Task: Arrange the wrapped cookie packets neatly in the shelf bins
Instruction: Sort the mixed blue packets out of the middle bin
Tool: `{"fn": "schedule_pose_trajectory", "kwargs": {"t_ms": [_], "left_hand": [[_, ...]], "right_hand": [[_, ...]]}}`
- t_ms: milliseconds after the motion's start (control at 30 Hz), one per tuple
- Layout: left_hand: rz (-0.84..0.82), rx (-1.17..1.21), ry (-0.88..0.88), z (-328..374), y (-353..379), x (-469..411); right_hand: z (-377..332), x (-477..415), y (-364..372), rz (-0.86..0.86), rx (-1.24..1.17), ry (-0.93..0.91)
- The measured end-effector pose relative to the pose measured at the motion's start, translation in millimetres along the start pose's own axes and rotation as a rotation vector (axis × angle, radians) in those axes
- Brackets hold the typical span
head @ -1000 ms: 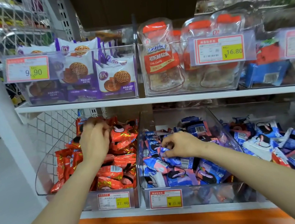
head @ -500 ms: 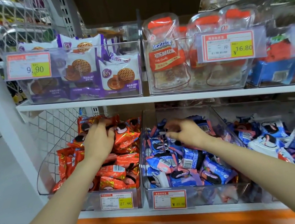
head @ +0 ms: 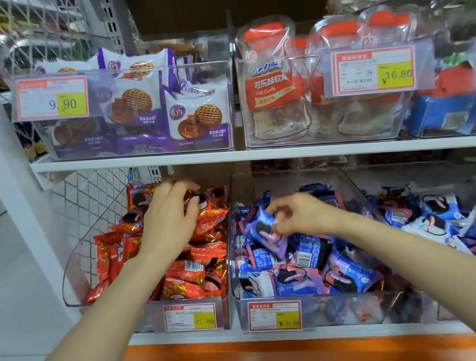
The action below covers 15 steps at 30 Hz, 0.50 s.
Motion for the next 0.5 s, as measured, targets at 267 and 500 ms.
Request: {"fn": "schedule_pose_trajectory", "kwargs": {"t_ms": [267,500], "left_hand": [[-0.117,0.018,0.096,37,23,-6],[-0.387,-0.028,0.233,76,87,-4]], "right_hand": [[66,-6,-76,0.407,-0.134,0.176],[85,10,-84,0.418,0.253,0.124]]}}
Point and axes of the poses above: each hand's wrist, its own x-axis away from the middle knuckle, its own y-axis out of the palm, z = x × y, the point moved 7 cm from there along -x, towards the middle knuckle, and after that the axes turned 7 degrees about y, right-handed, at the moved point
